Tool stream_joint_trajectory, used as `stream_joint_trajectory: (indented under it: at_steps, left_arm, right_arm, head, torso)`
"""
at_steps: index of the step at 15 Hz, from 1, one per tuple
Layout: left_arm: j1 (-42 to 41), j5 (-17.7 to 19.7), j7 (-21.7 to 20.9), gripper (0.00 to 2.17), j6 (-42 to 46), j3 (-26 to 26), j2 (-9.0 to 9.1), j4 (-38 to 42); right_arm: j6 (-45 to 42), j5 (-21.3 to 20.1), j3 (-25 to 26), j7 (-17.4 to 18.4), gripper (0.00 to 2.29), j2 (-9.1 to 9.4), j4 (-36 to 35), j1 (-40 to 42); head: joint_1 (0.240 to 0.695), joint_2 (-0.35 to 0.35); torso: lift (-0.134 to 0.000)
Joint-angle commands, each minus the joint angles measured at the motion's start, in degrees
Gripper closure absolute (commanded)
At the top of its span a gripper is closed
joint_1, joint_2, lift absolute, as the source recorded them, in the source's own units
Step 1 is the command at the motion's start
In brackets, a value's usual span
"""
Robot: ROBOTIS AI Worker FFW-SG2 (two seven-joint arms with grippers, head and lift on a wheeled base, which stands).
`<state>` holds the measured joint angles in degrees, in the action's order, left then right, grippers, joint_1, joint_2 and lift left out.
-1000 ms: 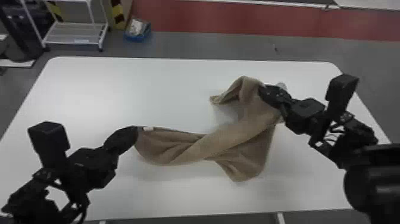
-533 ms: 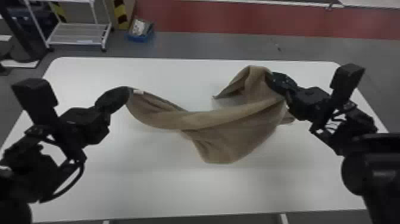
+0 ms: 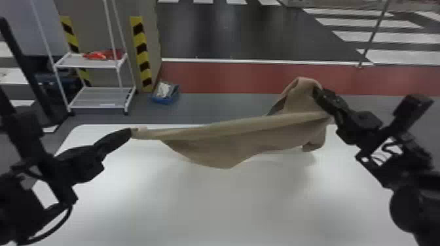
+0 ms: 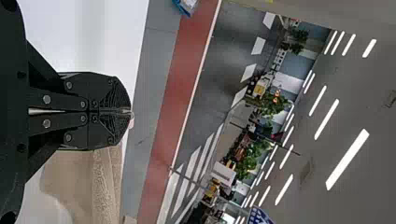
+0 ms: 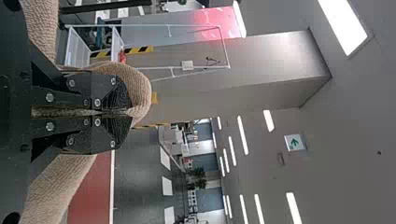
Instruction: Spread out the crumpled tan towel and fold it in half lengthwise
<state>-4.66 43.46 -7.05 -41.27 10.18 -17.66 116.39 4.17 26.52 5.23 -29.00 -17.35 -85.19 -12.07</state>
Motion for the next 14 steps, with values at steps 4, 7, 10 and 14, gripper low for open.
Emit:
stream_joint_trajectory:
  at_steps: [4, 7, 10, 14]
  left_arm:
    - [-6.76, -1.36, -2.88, 1.9, 0.18, -1.83, 1.22, -1.16]
    - [-5.88, -6.99, -4.72, 1.9, -2.98, -4.29, 1.22, -1.95]
    - [-5.97, -6.9, -4.72, 1.9, -3.16, -2.97, 1.14, -1.95]
    - [-6.67, -6.55, -4.9, 1.9, -3.16, -0.6, 0.7, -1.52]
  right_arm:
    - [-10.36, -7.18, 0.14, -0.36, 1.67, -1.81, -10.52, 26.13]
    - [-14.05, -10.43, 2.07, -2.99, 1.18, -1.89, -15.53, 37.11]
    - [-13.7, -8.5, 9.36, -4.75, 0.98, -1.45, -18.08, 45.38]
    - [-13.17, -6.21, 19.56, -7.12, 0.77, 0.83, -17.38, 49.15]
  head:
    - [0.688, -0.044]
    - [0.695, -0.051]
    - [0.695, -0.066]
    - [0.695, -0.133]
  torso:
    - [-0.125]
    - [-0.125]
    - [-0.125]
    - [-0.125]
